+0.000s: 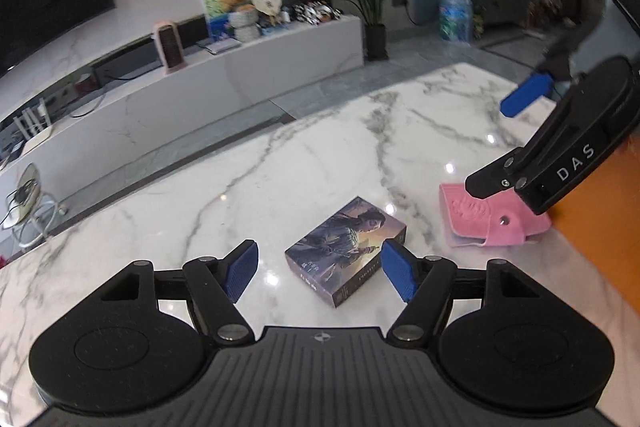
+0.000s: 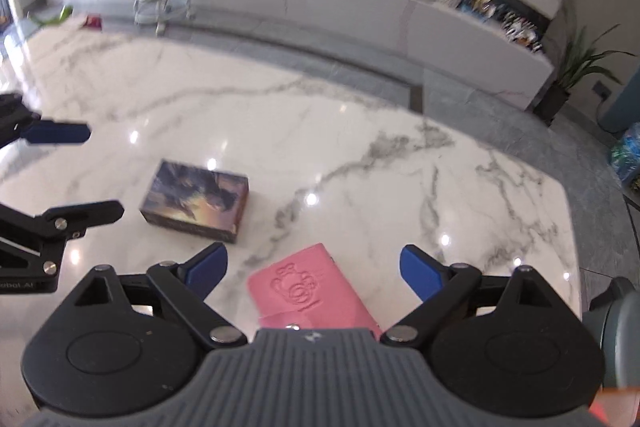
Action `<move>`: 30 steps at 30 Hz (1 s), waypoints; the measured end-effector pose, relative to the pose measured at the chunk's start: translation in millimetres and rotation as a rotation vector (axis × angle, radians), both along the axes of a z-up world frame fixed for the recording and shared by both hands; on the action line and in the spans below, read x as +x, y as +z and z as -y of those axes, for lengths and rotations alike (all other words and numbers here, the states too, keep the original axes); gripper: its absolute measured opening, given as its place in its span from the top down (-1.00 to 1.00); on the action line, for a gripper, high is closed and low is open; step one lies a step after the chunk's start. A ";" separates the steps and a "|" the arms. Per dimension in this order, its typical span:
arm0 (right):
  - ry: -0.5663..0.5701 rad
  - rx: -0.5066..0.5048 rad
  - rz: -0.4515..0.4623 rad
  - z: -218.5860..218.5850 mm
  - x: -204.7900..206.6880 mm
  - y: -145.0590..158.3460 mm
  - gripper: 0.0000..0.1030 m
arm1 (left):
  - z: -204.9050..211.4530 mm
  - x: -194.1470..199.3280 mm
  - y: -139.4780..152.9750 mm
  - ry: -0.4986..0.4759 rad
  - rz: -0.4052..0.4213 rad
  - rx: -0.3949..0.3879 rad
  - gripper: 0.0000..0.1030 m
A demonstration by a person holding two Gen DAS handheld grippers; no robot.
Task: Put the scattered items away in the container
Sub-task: 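Grasp the pink wallet with the right tool while the left tool grasps the card deck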
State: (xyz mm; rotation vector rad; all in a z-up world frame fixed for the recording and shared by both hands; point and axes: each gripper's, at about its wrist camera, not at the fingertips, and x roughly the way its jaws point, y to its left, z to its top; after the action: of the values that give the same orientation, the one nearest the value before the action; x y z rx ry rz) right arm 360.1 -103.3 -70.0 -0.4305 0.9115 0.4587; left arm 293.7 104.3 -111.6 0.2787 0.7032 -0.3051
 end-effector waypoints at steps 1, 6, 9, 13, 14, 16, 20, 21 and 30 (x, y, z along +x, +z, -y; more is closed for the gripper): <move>0.019 -0.015 -0.017 -2.0 5.8 -4.8 -0.83 | 1.2 4.3 -4.5 -0.010 -0.006 0.011 -0.56; 0.102 -0.101 -0.070 -12.3 31.2 -27.2 -0.84 | 7.0 22.0 -25.5 -0.080 -0.034 0.079 -0.56; 0.117 -0.130 -0.127 -14.8 45.0 -37.9 -0.84 | 10.2 31.2 -34.2 -0.138 -0.048 0.107 -0.59; 0.153 -0.132 -0.210 -15.9 49.2 -44.2 -0.85 | 14.1 40.6 -43.2 -0.192 -0.063 0.135 -0.71; 0.168 -0.137 -0.223 -16.6 48.8 -45.1 -0.87 | 14.9 43.4 -45.1 -0.203 -0.068 0.141 -0.75; 0.191 -0.163 -0.251 -21.4 47.7 -50.7 -0.88 | 15.0 49.1 -46.4 -0.217 -0.077 0.135 -0.77; 0.215 -0.248 -0.292 -29.9 47.0 -61.1 -0.89 | 10.9 60.4 -47.1 -0.213 -0.102 0.081 -0.77; 0.215 -0.265 -0.307 -30.6 47.5 -63.9 -0.89 | 9.1 63.0 -47.6 -0.210 -0.114 0.061 -0.77; 0.194 -0.267 -0.409 -26.9 54.4 -70.6 -0.94 | 1.8 70.6 -45.7 -0.154 -0.204 -0.029 -0.68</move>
State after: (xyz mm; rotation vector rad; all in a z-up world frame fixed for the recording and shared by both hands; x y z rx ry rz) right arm 414.6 -76.4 -140.6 -0.6880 1.3419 0.6178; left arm 364.3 102.5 -157.4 0.2775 0.8790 -0.4953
